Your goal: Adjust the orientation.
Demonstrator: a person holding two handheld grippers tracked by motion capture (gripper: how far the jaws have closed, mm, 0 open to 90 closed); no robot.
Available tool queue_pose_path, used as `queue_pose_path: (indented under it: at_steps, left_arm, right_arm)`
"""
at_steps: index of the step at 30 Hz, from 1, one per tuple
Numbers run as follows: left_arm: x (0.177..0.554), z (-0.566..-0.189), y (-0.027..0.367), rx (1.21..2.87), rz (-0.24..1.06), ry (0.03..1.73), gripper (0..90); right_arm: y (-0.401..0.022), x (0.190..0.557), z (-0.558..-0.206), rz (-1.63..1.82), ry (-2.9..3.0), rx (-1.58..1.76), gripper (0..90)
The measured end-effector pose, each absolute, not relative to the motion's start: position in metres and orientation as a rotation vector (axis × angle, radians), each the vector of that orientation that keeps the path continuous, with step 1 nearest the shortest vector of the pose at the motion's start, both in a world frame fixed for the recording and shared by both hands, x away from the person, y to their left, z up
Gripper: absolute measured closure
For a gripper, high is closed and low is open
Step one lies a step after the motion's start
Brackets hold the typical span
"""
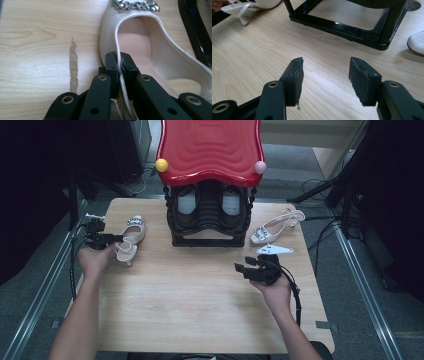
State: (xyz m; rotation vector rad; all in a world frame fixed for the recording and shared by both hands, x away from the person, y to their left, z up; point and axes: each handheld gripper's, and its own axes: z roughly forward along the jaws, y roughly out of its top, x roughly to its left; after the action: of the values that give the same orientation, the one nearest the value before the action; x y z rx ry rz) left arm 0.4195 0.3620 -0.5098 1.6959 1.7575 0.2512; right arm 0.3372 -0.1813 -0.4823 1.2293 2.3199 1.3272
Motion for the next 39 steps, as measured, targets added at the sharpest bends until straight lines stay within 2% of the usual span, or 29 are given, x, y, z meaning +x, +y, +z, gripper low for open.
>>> queue_pose_path:
  at_steps: [21, 39]
  left_arm:
    - [0.376, -0.484, 0.336, 1.712, 0.105, 1.589, 87.6]
    - [0.324, -0.478, 0.302, 1.775, 0.07, 1.482, 87.3]
  right_arm:
    - [-0.182, 0.336, -0.48, 1.353, 2.315, 1.216, 46.6]
    - [-0.17, 0.347, -0.476, 1.361, 2.311, 1.172, 46.8]
